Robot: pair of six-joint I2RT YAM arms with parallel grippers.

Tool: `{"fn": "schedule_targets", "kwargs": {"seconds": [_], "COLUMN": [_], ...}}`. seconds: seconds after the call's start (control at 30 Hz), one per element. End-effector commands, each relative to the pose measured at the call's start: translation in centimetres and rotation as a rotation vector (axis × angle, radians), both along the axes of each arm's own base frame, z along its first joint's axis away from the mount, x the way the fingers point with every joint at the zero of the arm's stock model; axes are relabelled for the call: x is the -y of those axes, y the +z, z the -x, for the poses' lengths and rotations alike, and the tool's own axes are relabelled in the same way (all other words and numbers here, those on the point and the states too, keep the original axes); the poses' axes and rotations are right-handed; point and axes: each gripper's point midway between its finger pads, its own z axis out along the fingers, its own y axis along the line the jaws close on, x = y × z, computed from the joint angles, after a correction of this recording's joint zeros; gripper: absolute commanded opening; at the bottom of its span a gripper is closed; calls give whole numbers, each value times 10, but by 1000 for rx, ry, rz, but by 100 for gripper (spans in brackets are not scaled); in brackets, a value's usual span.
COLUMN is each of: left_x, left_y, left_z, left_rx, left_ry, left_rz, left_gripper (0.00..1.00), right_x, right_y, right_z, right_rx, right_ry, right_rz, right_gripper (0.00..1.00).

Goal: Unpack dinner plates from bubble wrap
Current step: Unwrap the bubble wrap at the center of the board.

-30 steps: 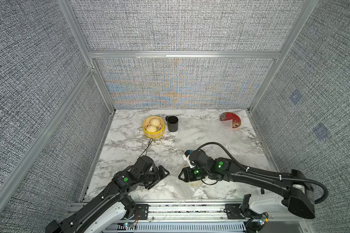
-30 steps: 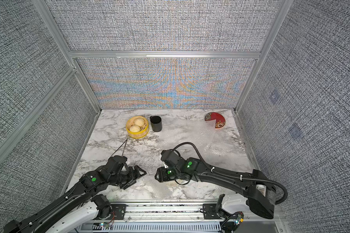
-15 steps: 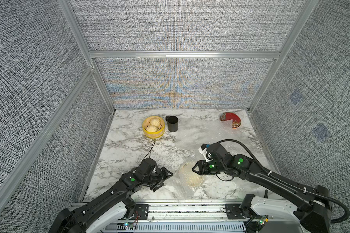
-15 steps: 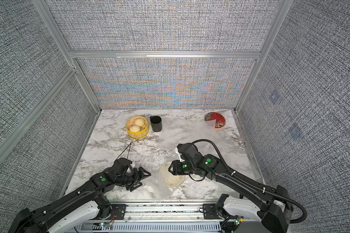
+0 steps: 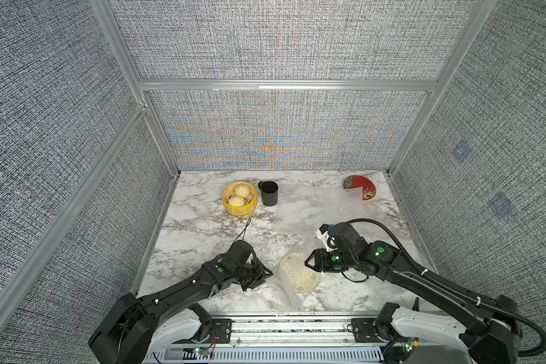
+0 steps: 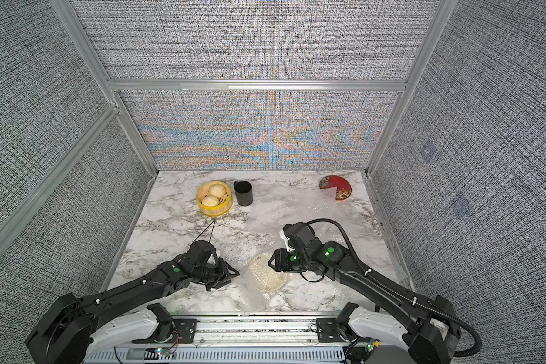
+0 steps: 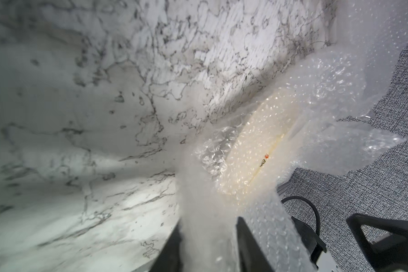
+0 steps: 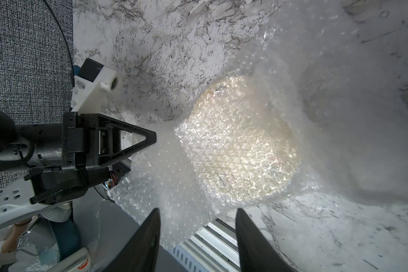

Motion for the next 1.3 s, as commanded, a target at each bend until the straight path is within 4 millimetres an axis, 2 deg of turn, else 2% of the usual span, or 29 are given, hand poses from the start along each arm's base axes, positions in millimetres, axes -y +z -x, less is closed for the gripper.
{"fn": "schedule_targets", "kwargs": {"seconds": [0.0, 0.1, 0.23, 0.33, 0.4, 0.5, 0.67, 0.8, 0.93, 0.97, 1.0, 1.07, 1.13, 1.17, 1.27], "left_x": [-3, -8, -30, -37, -33, -32, -41, -49, -37, -32, -27, -21, -22, -24, -29], "left_y": [2, 5, 10, 25, 34, 44, 72, 100, 129, 134, 135, 135, 126, 121, 109], "left_z": [-11, -22, -40, -62, -69, -72, -80, -83, -84, -85, -84, -82, -76, -73, -64], "left_rx": [64, 66, 59, 74, 65, 49, 113, 159, 229, 249, 257, 265, 243, 229, 202], "left_ry": [-23, -60, -114, -182, -257, -334, -312, -298, -256, -251, -250, -245, -246, -244, -250], "left_rz": [-38, -77, -223, -298, -315, -335, -340, -359, -255, -219, -178, -126, -120, -127, -137], "left_gripper": [12, 1, 0, 1, 7, 22, 53, 61, 66, 68, 69, 71, 73, 73, 74], "right_x": [5, 7, 2, -7, -12, -16, -29, -51, -74, -79, -80, -76, -65, -55, -27], "right_y": [-3, -5, -6, -9, -9, -9, 0, 12, 7, 9, 2, -13, -28, -41, -53], "right_z": [6, 6, 7, 6, 3, -1, -1, -6, -12, -16, -18, -22, -30, -28, -32], "right_rx": [-25, -43, -64, -91, -99, -115, -118, -118, -173, -176, -193, -224, -250, -274, -284], "right_ry": [29, 38, 65, 83, 88, 98, 147, 183, 219, 223, 221, 199, 152, 124, 48], "right_rz": [18, 24, 10, -2, -7, 8, -41, -132, -202, -213, -204, -168, -139, -112, -64], "right_gripper": [54, 55, 55, 56, 56, 56, 54, 49, 46, 46, 45, 46, 45, 45, 46]}}
